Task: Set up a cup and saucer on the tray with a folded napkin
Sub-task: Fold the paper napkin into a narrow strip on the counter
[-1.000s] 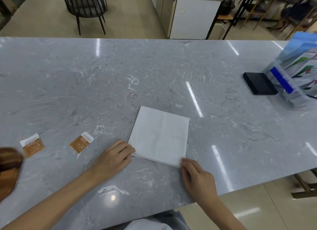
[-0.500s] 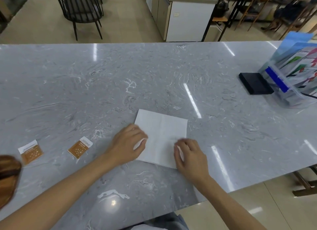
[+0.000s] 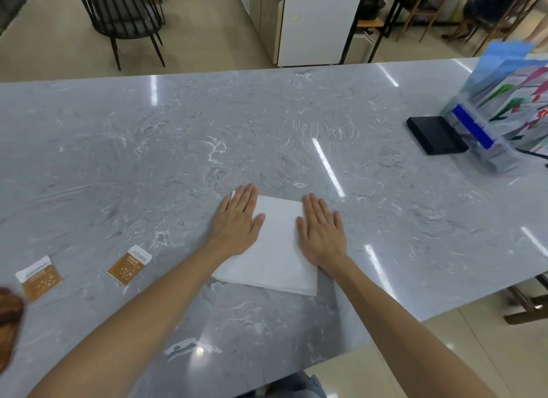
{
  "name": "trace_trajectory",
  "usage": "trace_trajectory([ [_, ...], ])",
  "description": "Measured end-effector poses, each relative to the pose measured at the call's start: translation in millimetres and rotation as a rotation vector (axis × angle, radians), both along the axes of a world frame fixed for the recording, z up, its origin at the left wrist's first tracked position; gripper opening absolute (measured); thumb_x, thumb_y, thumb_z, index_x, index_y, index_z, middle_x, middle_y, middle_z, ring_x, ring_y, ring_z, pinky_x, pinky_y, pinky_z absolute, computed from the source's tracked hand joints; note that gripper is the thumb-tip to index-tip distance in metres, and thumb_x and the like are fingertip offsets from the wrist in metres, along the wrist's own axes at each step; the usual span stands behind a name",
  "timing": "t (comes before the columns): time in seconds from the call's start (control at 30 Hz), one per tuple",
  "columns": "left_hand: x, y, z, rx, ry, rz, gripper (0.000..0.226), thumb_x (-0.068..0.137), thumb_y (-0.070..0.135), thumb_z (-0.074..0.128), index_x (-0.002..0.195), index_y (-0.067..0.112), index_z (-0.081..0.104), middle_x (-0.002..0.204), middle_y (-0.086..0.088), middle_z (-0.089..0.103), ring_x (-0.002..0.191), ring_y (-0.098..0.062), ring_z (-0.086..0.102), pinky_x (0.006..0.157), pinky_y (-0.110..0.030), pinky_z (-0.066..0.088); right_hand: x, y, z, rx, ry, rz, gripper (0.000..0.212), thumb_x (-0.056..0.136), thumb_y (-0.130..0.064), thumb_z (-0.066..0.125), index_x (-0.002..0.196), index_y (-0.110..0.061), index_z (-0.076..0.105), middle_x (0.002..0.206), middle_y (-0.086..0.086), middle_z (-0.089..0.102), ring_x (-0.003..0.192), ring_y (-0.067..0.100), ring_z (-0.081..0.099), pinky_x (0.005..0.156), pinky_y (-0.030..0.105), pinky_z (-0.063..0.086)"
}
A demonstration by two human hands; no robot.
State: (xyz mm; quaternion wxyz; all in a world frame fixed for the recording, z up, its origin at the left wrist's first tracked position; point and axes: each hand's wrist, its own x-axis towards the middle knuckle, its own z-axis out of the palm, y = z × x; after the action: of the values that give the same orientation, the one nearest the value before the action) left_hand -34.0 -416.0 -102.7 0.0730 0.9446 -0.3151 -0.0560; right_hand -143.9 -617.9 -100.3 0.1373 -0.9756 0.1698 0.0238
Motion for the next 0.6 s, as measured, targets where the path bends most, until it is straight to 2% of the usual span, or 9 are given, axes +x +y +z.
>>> trace_trajectory([
  [0.17, -2, 0, 9, 0.016, 0.031, 0.014, 0.068, 0.105, 0.049, 0.016, 0.161, 0.014, -0.001, 0.171, 0.0, -0.002, 0.157, -0.015, -0.002, 0.128, -0.042, 0.004, -5, -2, 8, 0.042, -0.008, 0.021, 0.062, 0.109, -0.046, 0.015, 0.164, -0.023, -0.002, 0.173, -0.007, -0.002, 0.159, 0.012, -0.003, 0.129, 0.043, -0.003],
  [0.27, -1, 10, 15, 0.033, 0.063, 0.02, 0.066, 0.105, 0.049, 0.017, 0.161, 0.019, 0.001, 0.171, 0.006, -0.001, 0.157, -0.013, 0.001, 0.127, -0.047, 0.007, -17, -9, 14, 0.186, -0.098, -0.001, 0.064, 0.109, -0.037, 0.035, 0.164, -0.012, 0.012, 0.172, 0.003, 0.011, 0.158, 0.017, 0.011, 0.129, 0.04, 0.008],
  [0.37, 1, 23, 24, -0.021, 0.065, 0.017, 0.063, 0.103, 0.046, 0.035, 0.158, 0.017, 0.023, 0.166, 0.001, 0.025, 0.152, -0.019, 0.023, 0.123, -0.048, 0.021, -43, -11, 17, 0.31, -0.145, -0.033, 0.064, 0.105, -0.032, 0.053, 0.159, -0.007, 0.029, 0.167, 0.008, 0.031, 0.152, 0.026, 0.03, 0.126, 0.042, 0.024],
  [0.43, 7, 31, 30, -0.054, 0.093, 0.018, 0.059, 0.099, 0.041, 0.049, 0.151, 0.015, 0.037, 0.156, -0.004, 0.042, 0.142, -0.025, 0.036, 0.117, -0.044, 0.031, -55, -11, 18, 0.33, -0.125, -0.017, 0.064, 0.103, -0.031, 0.056, 0.157, -0.006, 0.033, 0.164, 0.009, 0.036, 0.149, 0.027, 0.035, 0.124, 0.045, 0.028],
  [0.53, 16, 39, 41, -0.04, 0.151, 0.012, 0.053, 0.096, 0.037, 0.057, 0.144, 0.018, 0.046, 0.145, -0.004, 0.05, 0.134, -0.026, 0.04, 0.108, -0.04, 0.038, -57, -8, 27, 0.326, -0.102, -0.039, 0.062, 0.101, -0.031, 0.06, 0.153, -0.005, 0.038, 0.158, 0.011, 0.044, 0.145, 0.029, 0.04, 0.121, 0.046, 0.033],
  [0.6, 19, 45, 46, 0.001, 0.168, 0.002, 0.048, 0.094, 0.037, 0.058, 0.139, 0.02, 0.05, 0.139, -0.003, 0.052, 0.13, -0.025, 0.042, 0.104, -0.04, 0.041, -55, -2, 34, 0.273, -0.118, -0.077, 0.055, 0.099, -0.031, 0.063, 0.147, -0.008, 0.047, 0.146, 0.013, 0.052, 0.136, 0.033, 0.046, 0.113, 0.043, 0.041],
])
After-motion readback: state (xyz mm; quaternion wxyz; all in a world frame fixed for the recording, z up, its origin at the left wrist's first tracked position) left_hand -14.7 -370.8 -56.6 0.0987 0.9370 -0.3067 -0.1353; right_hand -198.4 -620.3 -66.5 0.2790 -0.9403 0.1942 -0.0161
